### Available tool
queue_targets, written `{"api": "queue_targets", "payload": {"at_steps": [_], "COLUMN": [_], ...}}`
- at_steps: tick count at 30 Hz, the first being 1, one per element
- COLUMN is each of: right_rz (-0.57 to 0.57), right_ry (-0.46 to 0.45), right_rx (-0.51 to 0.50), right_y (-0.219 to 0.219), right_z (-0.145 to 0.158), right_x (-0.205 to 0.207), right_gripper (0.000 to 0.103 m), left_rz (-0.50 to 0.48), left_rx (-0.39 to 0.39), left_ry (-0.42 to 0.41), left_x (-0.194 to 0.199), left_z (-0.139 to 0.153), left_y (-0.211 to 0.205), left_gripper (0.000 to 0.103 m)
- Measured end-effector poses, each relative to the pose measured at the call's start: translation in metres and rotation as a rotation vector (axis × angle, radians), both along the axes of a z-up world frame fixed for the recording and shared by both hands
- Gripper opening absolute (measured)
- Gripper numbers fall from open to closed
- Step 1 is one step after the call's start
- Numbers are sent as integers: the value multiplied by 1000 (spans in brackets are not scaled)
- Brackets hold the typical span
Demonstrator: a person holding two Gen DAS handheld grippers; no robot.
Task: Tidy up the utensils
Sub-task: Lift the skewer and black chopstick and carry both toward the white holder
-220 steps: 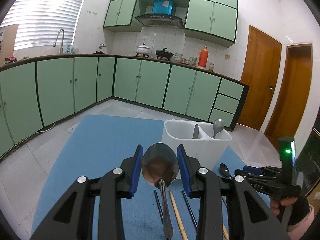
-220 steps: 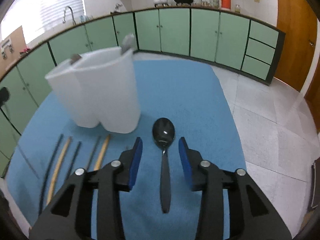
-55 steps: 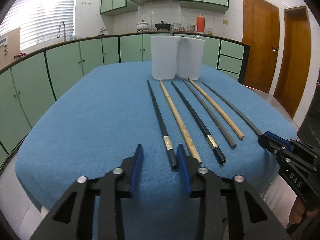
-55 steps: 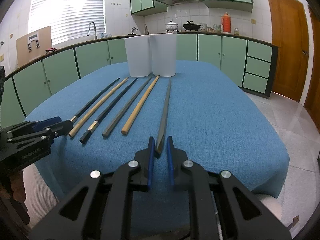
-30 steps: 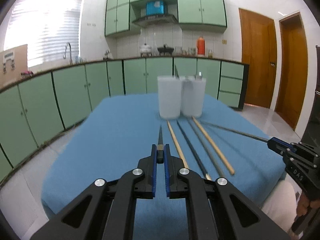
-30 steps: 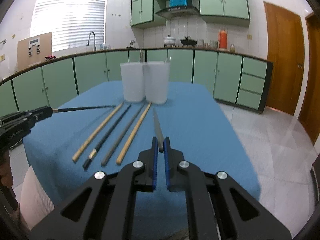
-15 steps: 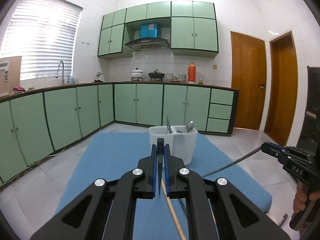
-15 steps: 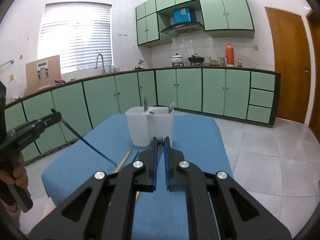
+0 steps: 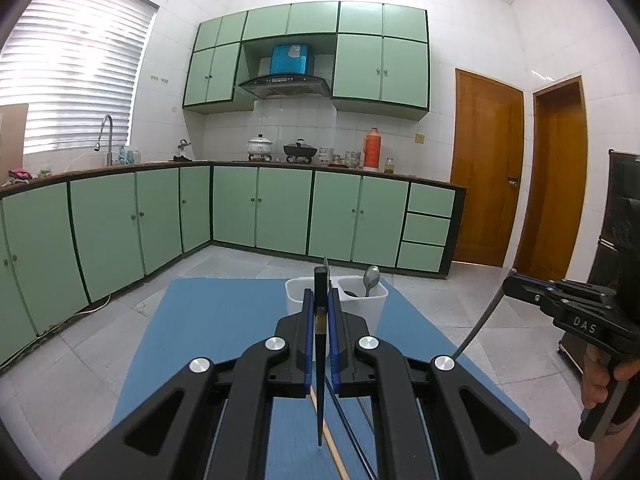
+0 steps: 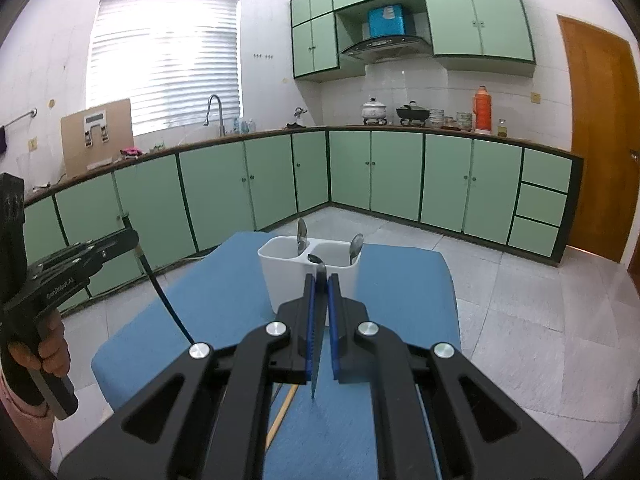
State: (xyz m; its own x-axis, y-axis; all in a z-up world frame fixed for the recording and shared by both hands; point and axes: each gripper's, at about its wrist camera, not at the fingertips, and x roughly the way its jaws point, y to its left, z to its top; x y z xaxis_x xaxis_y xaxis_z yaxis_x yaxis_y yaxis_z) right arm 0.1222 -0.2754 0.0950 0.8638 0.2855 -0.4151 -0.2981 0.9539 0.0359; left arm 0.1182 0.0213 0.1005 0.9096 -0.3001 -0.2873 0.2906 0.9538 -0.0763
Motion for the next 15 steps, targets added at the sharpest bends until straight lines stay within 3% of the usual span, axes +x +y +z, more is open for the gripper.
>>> {"api": "queue_targets", "payload": {"at_steps": [15], "right_rz": [24], "right_ry": [-23], "right_rx": [-13], "right_y": [2], "right_z": [20], "right_x": [11], "right_gripper": [5], "left_rz": [5], "left_rx": [-17], "left_ry": [-50], "left_x": [9], "left_z": [12], "left_y": [1], "left_gripper": [7]}}
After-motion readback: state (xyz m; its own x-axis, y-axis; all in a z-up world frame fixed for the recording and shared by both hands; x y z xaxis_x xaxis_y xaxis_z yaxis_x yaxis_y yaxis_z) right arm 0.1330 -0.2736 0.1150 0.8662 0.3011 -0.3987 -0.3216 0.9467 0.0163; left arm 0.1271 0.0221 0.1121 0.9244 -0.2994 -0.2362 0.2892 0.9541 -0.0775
